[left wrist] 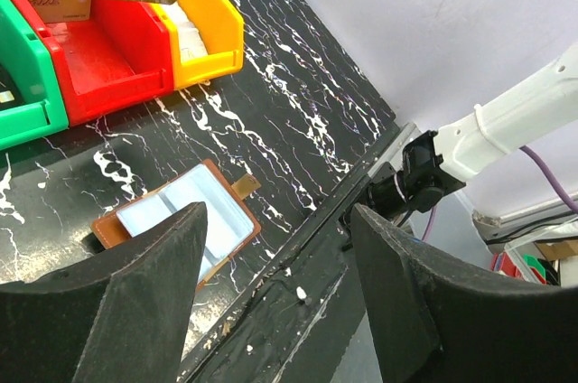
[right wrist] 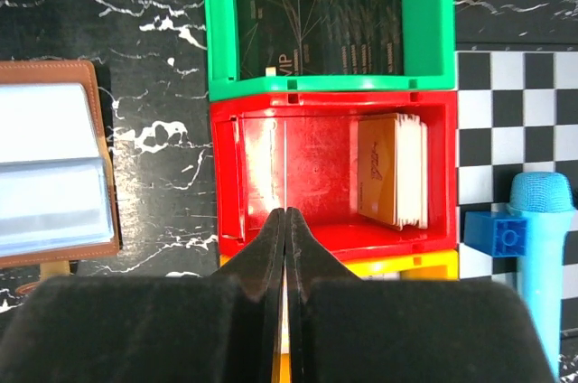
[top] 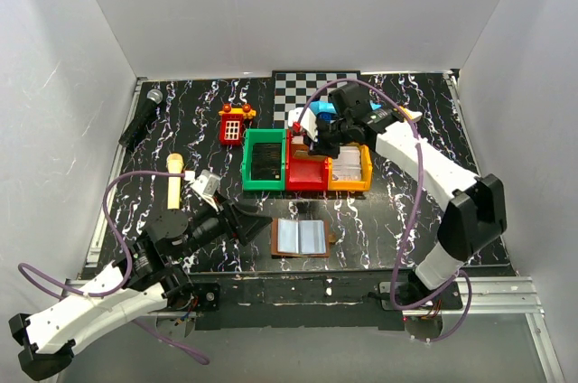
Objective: Take the credit cards out of the card holder
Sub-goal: Place the credit card in the storage box.
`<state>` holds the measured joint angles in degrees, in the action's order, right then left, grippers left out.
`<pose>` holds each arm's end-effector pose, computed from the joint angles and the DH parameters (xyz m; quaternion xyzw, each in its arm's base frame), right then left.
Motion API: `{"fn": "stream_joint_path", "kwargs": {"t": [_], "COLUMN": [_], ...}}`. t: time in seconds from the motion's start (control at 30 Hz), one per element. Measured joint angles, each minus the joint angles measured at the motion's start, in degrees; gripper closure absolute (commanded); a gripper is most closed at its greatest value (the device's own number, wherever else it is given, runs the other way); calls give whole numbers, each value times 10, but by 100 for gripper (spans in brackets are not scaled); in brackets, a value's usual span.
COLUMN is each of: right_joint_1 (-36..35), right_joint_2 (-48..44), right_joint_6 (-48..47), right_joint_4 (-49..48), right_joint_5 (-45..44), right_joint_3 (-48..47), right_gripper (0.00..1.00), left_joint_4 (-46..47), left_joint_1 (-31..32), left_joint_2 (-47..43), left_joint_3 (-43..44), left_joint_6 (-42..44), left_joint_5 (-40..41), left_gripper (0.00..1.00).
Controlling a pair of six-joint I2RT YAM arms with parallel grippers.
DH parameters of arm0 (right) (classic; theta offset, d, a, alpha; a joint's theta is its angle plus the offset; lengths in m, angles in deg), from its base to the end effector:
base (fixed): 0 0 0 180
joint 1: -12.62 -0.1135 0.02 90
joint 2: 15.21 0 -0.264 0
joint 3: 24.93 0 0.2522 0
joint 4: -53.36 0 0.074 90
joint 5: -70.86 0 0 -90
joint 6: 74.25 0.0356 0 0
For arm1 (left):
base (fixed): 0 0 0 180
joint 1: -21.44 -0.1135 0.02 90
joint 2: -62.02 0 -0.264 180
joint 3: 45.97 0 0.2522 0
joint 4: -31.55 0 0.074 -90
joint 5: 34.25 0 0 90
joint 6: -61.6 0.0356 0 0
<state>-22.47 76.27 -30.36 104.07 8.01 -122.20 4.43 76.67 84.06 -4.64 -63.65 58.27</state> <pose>0.2791 0.2160 0.3282 -0.6526 0.6231 0.1800 0.3917 0.0708 -0.0992 0.2810 0.1165 0.7446 -0.4549 0.4744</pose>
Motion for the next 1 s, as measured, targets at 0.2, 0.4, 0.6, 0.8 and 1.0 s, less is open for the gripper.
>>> {"fn": "stream_joint_path", "kwargs": {"t": [0.2,0.4,0.6,0.8,1.0], "right_joint_1": [14,17,17,19,19], "right_joint_2": [52,108,157,191,197], "right_joint_6": [-26,-30,-30,-37,-48], "right_joint_4": [-1,-42,-84,-87,-87], "right_joint_5": [0,-5,-17,-39,-50], "right_joint_3": [-1,-4,-18,-49,-54], "right_gripper": [99,99,99,99,99], "left_joint_4": [1,0,1,1,5], "left_joint_1": [0,0,0,0,0], "left_joint_2": [4,14,39,57,72], "left_joint_3": [-5,-18,-18,-18,-18], "left_joint_6": [-9,-16,-16,-13,-11], "left_joint_5": [0,-4,-4,-4,-6], "left_gripper": [36,37,37,36,36]}}
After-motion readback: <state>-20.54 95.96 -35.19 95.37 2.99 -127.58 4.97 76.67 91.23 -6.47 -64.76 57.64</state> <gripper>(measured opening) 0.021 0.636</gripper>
